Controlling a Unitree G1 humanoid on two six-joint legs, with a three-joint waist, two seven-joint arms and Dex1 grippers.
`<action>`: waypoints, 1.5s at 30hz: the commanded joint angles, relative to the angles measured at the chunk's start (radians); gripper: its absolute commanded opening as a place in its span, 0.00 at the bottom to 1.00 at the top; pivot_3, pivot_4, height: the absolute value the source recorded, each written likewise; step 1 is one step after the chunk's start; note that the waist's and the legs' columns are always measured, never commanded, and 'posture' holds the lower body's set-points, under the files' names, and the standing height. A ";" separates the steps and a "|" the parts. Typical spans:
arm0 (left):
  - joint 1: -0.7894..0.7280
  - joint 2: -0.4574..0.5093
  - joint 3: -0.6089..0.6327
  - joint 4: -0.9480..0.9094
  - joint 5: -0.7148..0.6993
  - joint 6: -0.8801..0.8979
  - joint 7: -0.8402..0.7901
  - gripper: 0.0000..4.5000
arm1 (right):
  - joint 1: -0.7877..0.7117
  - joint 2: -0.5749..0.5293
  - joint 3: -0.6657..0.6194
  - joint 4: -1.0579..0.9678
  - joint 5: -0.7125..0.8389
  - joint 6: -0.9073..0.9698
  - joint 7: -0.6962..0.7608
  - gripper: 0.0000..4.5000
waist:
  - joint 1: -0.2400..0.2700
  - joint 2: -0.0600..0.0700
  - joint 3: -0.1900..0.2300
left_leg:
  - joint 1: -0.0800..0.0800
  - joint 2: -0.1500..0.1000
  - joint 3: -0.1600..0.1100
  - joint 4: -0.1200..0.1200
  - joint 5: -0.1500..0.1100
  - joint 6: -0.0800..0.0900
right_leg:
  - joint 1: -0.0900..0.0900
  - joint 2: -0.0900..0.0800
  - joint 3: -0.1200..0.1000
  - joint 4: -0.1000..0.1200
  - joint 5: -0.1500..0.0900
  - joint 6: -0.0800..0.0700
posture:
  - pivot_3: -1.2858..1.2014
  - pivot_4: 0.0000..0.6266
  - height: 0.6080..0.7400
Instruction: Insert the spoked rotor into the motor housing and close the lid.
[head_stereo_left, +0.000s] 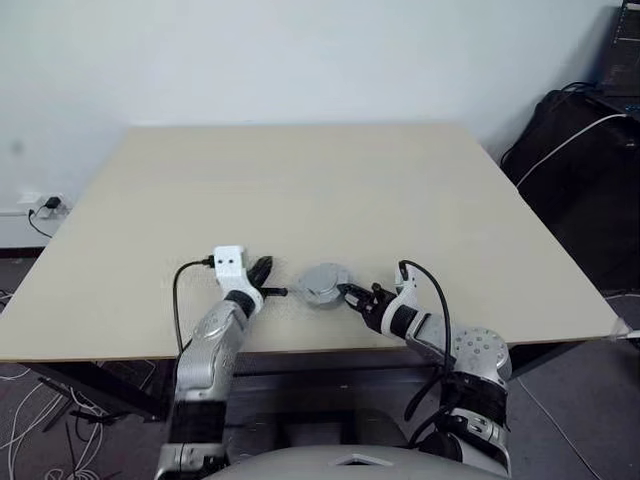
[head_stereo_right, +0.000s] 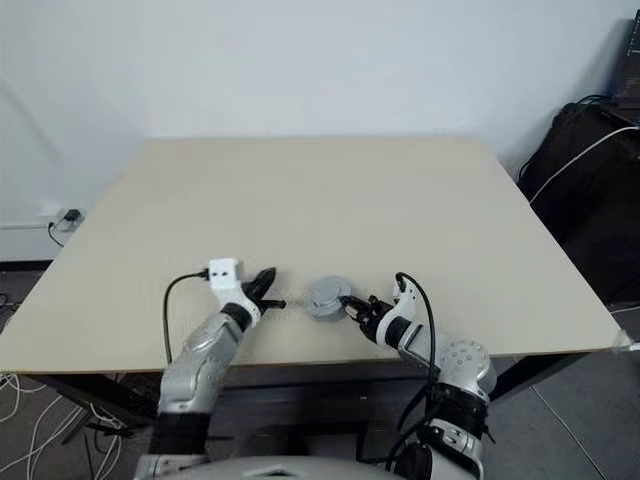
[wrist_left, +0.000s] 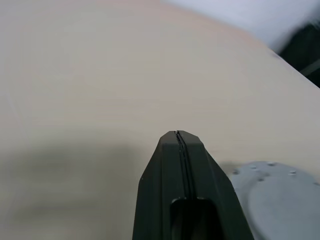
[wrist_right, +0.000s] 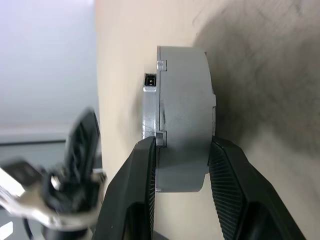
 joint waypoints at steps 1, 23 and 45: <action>0.085 -0.023 0.033 -0.076 -0.126 -0.007 -0.062 0.00 | -0.004 0.057 -0.035 -0.035 0.119 -0.053 0.032 0.27 | 0.001 0.001 0.003 | -0.001 0.000 0.000 0.000 0.000 0.000 | 0.000 0.000 0.000 -0.002 -0.001 0.004 | 0.52 0.00 1.00; 0.339 -0.131 -0.012 -0.198 -0.955 0.166 -0.215 0.72 | 0.000 0.007 0.124 -0.080 0.488 -0.033 0.004 0.27 | -0.002 0.002 0.012 | -0.004 -0.001 0.001 0.002 -0.002 0.004 | 0.001 0.002 0.000 -0.007 0.000 0.009 | 0.52 0.00 1.00; 0.320 -0.120 -0.061 -0.097 -1.138 0.188 -0.187 1.00 | 0.092 -0.134 0.300 -0.116 0.684 0.015 -0.075 0.27 | -0.003 0.001 0.013 | -0.003 -0.001 0.001 0.003 -0.003 0.005 | 0.002 0.003 0.000 -0.008 0.000 0.010 | 0.52 0.00 1.00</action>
